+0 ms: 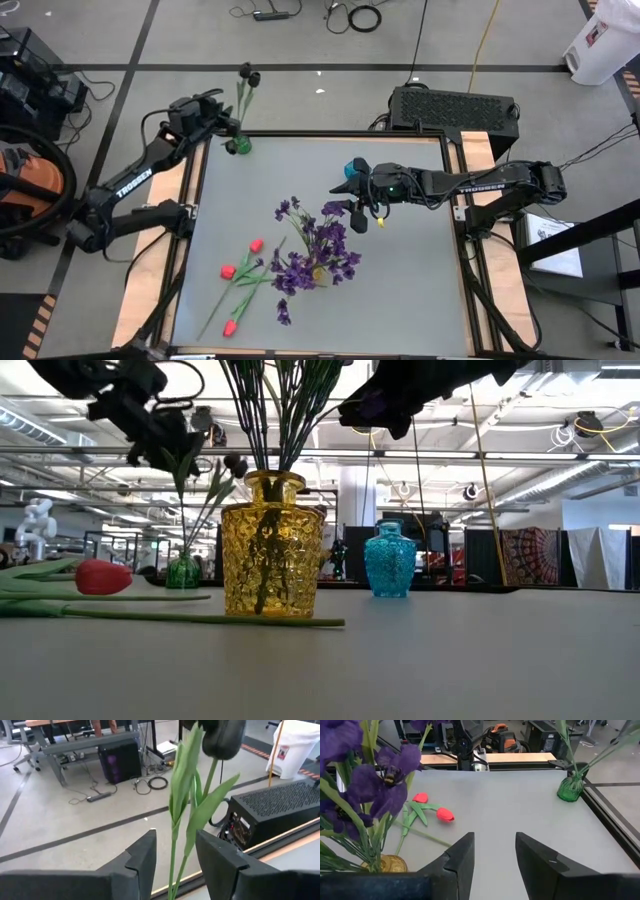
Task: Sort flowers into vase by color
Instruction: Put the top pink flower into the blue vase
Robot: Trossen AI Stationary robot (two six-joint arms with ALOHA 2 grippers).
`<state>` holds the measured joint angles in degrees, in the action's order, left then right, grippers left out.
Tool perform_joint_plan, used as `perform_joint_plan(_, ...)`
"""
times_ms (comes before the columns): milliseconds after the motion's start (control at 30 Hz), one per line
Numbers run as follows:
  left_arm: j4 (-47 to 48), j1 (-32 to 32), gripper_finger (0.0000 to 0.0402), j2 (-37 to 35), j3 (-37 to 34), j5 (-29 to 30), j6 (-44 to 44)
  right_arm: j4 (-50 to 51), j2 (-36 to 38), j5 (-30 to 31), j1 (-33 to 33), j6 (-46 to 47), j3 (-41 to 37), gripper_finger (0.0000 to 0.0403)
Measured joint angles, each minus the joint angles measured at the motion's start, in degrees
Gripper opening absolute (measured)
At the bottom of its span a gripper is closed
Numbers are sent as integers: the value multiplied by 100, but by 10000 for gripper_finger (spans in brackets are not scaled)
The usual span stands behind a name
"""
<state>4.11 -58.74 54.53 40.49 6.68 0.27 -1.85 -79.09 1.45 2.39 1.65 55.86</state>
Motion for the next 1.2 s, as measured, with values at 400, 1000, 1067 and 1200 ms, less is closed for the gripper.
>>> perform_joint_plan(400, 695, 0, 144, -1095, 0, -52, -146, -2, -2, 0, 0, -19, 0, 134)
perform_joint_plan(1000, 1237, 0, 144, -2276, 4, -1978, -155, 37, -377, 0, 0, 112, -4, 134)
perform_joint_plan(1067, 1543, 15, 144, -2389, 4, -2523, -155, 29, -453, 0, 0, 112, -4, 134)
perform_joint_plan(1200, 2389, 181, 144, -2623, 7, -3275, 3, 28, -457, 0, 0, 112, -4, 134)
